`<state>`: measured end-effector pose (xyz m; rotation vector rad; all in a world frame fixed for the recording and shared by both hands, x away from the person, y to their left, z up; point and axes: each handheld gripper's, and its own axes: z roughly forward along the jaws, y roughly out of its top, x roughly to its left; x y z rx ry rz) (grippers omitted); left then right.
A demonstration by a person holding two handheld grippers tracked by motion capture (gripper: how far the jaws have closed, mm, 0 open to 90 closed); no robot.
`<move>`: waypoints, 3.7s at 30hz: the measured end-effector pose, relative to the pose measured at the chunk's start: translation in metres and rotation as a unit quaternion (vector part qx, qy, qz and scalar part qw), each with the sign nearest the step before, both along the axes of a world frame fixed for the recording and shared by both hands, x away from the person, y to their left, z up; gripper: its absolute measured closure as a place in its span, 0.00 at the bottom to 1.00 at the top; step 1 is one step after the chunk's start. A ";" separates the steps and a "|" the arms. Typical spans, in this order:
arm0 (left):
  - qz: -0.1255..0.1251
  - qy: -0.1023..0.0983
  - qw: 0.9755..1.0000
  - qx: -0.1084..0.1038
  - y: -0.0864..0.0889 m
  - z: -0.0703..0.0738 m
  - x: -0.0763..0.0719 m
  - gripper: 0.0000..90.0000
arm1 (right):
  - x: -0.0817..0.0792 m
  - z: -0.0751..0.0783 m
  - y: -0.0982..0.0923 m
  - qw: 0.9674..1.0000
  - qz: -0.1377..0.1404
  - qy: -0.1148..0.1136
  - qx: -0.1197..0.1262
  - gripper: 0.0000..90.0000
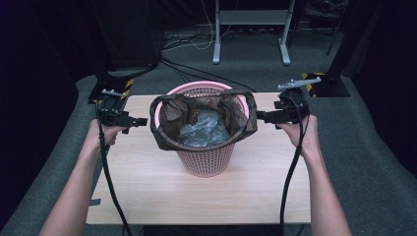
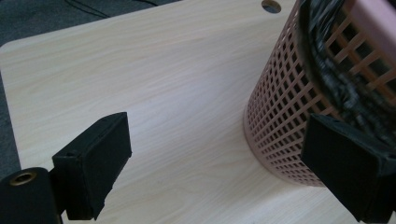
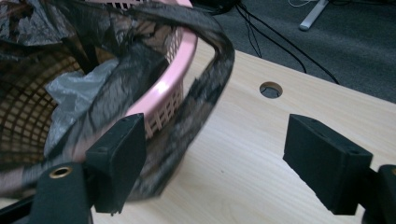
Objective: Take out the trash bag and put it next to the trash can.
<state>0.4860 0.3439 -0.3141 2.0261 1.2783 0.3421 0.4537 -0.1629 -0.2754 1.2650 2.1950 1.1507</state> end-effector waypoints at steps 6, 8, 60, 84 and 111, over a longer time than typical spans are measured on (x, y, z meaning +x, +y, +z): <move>-0.008 -0.007 1.000 -0.014 -0.004 0.013 0.005 0.10 | 0.026 0.002 0.020 1.000 0.003 0.011 -0.001 0.27; -0.010 -0.009 1.000 -0.019 -0.006 0.016 0.006 0.11 | 0.033 0.001 0.023 1.000 0.000 0.016 0.001 0.29; -0.119 -0.052 0.986 -0.106 -0.027 0.053 -0.015 1.00 | 0.078 -0.008 0.039 0.994 -0.011 0.078 0.082 0.56; -0.194 -0.065 0.970 -0.131 -0.092 0.060 -0.013 1.00 | 0.003 0.056 0.110 0.991 0.126 -0.023 0.029 1.00; -0.213 -0.116 0.950 -0.195 -0.144 0.047 -0.004 0.81 | 0.025 0.054 0.147 0.988 0.139 -0.009 0.065 1.00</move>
